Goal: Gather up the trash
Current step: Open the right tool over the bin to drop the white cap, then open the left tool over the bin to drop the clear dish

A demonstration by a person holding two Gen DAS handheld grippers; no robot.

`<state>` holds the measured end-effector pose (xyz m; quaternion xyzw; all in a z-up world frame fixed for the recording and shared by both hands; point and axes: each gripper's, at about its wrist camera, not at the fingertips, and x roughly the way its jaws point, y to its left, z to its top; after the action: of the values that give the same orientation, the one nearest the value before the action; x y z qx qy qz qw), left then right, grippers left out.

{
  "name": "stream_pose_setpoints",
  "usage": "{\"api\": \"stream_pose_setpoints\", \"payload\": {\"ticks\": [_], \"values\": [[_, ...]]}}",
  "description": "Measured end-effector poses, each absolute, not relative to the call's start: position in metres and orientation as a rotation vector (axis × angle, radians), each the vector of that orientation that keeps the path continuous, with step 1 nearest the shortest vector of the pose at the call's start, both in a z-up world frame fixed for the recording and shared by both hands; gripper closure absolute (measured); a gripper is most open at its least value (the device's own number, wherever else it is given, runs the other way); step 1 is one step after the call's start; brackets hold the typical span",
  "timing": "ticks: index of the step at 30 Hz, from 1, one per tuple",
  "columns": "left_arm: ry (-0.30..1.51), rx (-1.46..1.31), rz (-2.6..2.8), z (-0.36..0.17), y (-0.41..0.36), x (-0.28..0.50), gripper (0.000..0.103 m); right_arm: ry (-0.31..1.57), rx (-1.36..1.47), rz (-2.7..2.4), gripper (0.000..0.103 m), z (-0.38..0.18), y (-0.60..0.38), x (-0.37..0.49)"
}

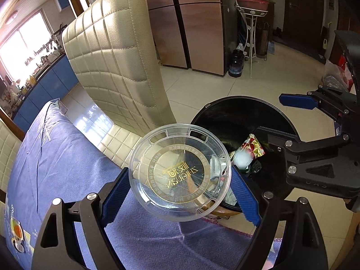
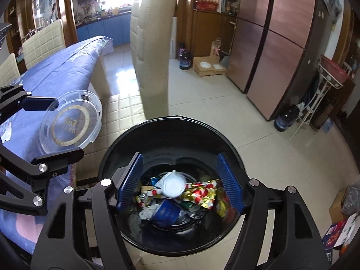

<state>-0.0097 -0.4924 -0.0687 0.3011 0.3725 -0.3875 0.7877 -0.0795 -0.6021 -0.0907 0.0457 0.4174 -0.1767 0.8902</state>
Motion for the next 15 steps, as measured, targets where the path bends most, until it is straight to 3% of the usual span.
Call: {"api": "stream_pose_setpoints", "payload": {"ticks": [15], "values": [[0.808,0.662,-0.915,-0.07,-0.534,-0.022,0.017,0.876,0.148,-0.458,0.034,-0.098,-0.639,-0.104]]}}
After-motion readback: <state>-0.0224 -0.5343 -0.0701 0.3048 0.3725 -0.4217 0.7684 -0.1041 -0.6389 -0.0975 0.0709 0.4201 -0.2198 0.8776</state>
